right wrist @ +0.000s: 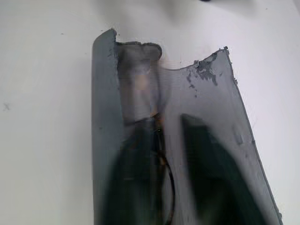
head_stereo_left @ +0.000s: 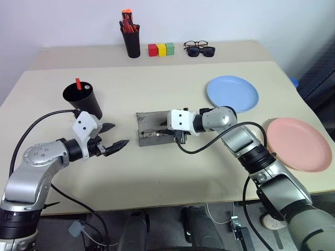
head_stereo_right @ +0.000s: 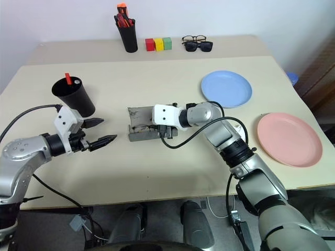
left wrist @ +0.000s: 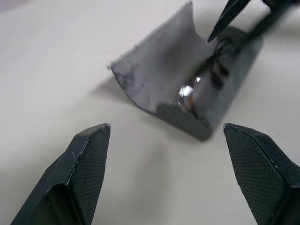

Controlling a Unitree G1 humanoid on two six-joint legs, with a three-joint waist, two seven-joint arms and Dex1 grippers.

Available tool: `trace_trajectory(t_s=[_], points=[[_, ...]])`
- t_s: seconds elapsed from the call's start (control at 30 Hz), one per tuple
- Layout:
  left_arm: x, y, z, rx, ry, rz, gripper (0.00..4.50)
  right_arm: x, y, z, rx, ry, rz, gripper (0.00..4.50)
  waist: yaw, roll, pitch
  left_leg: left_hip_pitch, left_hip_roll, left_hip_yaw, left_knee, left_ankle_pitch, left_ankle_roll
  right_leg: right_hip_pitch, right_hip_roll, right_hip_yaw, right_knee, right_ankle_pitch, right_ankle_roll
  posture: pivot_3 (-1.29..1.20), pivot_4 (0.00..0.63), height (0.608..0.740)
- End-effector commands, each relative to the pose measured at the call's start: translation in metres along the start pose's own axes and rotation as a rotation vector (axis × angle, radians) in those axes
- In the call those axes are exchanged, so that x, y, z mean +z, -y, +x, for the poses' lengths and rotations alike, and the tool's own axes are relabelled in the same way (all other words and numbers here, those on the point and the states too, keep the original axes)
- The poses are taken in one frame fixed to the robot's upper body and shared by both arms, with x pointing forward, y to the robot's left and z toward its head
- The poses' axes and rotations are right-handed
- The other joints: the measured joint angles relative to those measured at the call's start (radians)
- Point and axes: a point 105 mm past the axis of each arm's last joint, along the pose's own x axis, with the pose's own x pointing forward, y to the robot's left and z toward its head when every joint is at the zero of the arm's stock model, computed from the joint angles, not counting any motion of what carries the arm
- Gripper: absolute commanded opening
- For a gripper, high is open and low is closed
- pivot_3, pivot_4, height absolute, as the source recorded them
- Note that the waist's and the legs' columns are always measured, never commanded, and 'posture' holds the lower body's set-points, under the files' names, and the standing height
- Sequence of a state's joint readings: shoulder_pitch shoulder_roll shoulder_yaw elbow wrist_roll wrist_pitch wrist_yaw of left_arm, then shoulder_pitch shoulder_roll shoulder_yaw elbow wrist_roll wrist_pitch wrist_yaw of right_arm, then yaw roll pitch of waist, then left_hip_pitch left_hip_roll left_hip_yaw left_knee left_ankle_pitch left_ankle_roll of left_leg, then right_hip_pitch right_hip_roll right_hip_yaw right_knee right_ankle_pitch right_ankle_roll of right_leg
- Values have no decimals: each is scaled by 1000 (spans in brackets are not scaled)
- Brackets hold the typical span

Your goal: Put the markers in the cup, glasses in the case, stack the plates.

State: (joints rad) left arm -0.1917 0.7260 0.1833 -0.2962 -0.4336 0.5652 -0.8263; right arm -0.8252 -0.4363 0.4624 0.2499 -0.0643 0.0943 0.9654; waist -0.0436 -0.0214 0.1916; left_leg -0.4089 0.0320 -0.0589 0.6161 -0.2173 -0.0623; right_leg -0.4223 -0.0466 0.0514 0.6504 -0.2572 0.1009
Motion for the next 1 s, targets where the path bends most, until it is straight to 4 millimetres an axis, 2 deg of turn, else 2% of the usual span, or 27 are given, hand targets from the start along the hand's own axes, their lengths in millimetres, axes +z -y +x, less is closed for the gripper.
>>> trace_trajectory(t_s=[0.03,0.07,0.1,0.2,0.27,0.4,0.57,0.67,0.77,1.0], points=[[18,-8,12,1,74,-31,2611,17,22,-9,-115,50,-27,2974,1,-1,-1,0,0,-1,0,0,0,0,0,0,0,0,0,0,150,740],[22,-9,18,-8,83,-25,2082,17,22,-11,-117,50,-27,3451,1,-1,-1,0,0,-1,0,0,0,0,0,0,0,0,0,0,150,740],[25,-9,23,-15,88,-18,1596,17,21,-13,-118,50,-28,3480,1,-1,-1,0,0,0,0,0,0,0,0,0,0,0,0,0,150,740],[33,-20,56,39,67,19,94,18,16,-25,-127,58,-28,3480,11,-1,-1,0,-1,-1,0,0,0,1,0,-1,0,0,0,0,150,740],[41,-30,81,90,66,43,94,19,9,-34,-131,62,-14,3480,20,-1,-1,0,-1,-1,1,0,0,1,0,-1,0,0,0,0,150,740],[48,-43,129,98,-9,-160,94,13,-12,-58,-155,42,48,3480,33,-1,-1,-1,-1,-1,2,0,0,1,0,-1,0,0,1,0,150,740],[36,-34,153,3,-120,-174,94,10,-24,-85,-258,37,224,3480,12,-1,-1,-2,-1,-1,5,-2,3,1,0,0,0,0,1,0,150,740],[29,-26,159,-70,-169,-167,94,4,-24,-99,-349,31,344,3480,-2,-1,0,-1,-1,-2,4,-2,3,1,1,-1,1,0,1,0,150,740],[24,-16,158,-159,-195,-138,94,-4,-26,-108,-404,-2,382,3480,0,-1,0,-1,-1,-1,5,-2,3,1,1,0,1,0,1,0,150,740],[24,1,139,-292,-179,-51,94,-15,-28,-110,-447,-40,405,3480,-1,-1,0,-1,0,-1,5,-2,3,1,1,0,1,0,1,0,150,740]])
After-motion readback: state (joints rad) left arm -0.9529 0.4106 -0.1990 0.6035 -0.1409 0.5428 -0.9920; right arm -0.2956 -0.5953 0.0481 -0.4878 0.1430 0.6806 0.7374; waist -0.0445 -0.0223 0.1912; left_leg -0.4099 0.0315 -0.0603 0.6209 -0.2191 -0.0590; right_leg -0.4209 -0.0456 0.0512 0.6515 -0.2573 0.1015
